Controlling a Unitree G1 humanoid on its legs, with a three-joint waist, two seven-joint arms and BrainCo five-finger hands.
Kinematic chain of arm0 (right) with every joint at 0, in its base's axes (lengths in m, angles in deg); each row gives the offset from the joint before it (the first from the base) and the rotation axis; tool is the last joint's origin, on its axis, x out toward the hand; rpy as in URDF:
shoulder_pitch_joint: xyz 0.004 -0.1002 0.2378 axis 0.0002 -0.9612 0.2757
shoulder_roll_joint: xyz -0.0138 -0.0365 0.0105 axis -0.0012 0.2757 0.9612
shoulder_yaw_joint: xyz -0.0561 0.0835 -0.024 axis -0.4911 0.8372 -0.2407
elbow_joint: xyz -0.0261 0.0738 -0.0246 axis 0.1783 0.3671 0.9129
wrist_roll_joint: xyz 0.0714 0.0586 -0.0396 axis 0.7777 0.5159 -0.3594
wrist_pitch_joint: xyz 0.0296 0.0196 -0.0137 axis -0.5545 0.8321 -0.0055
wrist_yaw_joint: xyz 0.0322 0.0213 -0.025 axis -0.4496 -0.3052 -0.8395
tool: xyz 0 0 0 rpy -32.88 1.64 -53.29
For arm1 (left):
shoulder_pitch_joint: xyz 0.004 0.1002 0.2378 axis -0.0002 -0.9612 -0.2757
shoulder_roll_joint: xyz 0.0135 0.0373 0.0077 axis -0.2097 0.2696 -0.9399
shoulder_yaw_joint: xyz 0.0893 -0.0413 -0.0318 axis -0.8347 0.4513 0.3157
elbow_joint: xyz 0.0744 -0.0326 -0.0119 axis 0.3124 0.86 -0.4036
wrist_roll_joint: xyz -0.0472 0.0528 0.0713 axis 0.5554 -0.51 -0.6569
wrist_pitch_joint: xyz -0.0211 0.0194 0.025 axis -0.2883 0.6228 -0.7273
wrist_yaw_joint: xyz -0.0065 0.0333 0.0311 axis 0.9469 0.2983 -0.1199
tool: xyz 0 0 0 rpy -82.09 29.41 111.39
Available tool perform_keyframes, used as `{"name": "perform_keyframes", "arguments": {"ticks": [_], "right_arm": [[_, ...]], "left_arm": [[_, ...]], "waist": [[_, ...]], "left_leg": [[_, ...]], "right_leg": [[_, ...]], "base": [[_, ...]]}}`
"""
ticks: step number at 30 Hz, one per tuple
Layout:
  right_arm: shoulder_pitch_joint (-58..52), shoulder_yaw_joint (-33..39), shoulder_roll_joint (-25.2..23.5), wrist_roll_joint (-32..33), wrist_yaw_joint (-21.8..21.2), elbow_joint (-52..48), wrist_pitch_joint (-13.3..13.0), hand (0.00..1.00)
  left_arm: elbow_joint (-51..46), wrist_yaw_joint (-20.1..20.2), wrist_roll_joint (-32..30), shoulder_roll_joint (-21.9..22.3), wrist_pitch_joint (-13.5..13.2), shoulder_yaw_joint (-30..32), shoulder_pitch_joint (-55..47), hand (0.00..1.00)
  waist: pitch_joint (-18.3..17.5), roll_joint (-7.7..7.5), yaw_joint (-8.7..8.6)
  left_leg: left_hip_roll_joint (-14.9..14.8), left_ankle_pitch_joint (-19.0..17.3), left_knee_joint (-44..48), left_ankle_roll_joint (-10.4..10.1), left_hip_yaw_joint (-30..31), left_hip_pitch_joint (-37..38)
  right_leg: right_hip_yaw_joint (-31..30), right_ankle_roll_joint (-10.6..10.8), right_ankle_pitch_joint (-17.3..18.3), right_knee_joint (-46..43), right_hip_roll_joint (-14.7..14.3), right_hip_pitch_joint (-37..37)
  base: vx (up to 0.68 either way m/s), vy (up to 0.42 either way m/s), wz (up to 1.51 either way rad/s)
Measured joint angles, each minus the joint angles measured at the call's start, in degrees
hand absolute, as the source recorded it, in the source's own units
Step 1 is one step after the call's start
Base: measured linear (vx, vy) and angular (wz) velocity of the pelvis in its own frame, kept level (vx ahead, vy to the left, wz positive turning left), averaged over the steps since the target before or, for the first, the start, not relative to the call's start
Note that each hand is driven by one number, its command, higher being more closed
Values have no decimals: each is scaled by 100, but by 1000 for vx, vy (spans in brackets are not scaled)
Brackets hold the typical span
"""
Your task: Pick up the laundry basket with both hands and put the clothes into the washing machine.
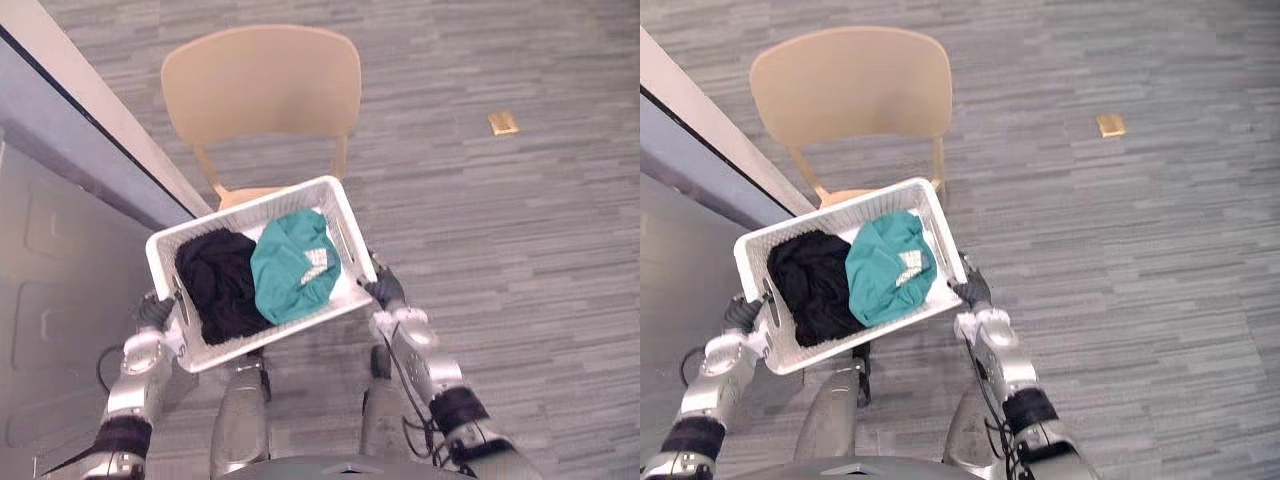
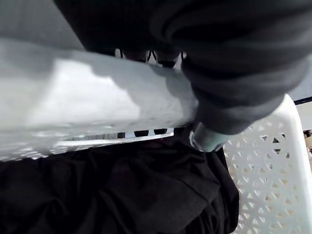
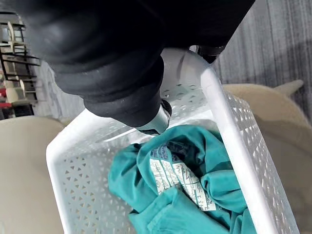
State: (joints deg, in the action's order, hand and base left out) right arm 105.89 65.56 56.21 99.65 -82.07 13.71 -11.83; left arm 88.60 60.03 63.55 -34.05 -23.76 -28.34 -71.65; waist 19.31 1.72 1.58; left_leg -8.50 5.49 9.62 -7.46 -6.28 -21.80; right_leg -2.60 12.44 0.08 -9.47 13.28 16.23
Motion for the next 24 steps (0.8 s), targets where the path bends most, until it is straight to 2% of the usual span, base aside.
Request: {"name": "perform_keyframes", "arguments": {"ticks": [8, 15, 19, 20, 21, 24], "right_arm": [[475, -35, 14, 185, 199, 248, -9, 100], [644, -19, 10, 180, 224, 417, -150, 100], [852, 52, 11, 91, 250, 479, -194, 100], [958, 100, 10, 80, 257, 588, -220, 100], [1056, 152, -9, 79, 271, 676, -230, 0], [1492, 215, -8, 66, 373, 1011, -148, 0]], "left_arm": [[467, -1, -157, -216, -19, -41, 829, 100], [838, -12, -533, -306, -18, -112, 1181, 100], [1096, -148, -688, -358, -17, -148, 1523, 100], [1145, -188, -693, -358, -17, -170, 1616, 0], [1197, -217, -703, -358, -18, -199, 1693, 0], [1251, -220, -760, -313, -19, -277, 1915, 0]], "waist": [[452, 5, 17], [531, 8, 40], [533, 8, 31], [534, 6, 37], [535, 7, 49], [580, 0, 120]], "left_leg": [[-24, 32, 135, 41, 15, -259], [-59, 37, 128, 28, 54, -367], [-73, 72, 108, -2, 66, -523], [-71, 78, 98, 8, 68, -538], [-71, 86, 85, 16, 68, -538], [-92, 121, 8, 8, -6, -540]], "right_leg": [[-11, 41, -31, -152, -22, 269], [-23, 17, 104, -413, -64, 478], [-34, 6, 131, -500, -79, 680], [-38, 3, 129, -505, -79, 703], [-42, -2, 125, -504, -79, 709], [-99, -13, 86, -499, -87, 793]], "base": [[7, -17, -1], [-5, -44, 1], [-17, -33, -1], [0, 0, 0], [-26, -30, -1], [-19, -26, -8]]}}
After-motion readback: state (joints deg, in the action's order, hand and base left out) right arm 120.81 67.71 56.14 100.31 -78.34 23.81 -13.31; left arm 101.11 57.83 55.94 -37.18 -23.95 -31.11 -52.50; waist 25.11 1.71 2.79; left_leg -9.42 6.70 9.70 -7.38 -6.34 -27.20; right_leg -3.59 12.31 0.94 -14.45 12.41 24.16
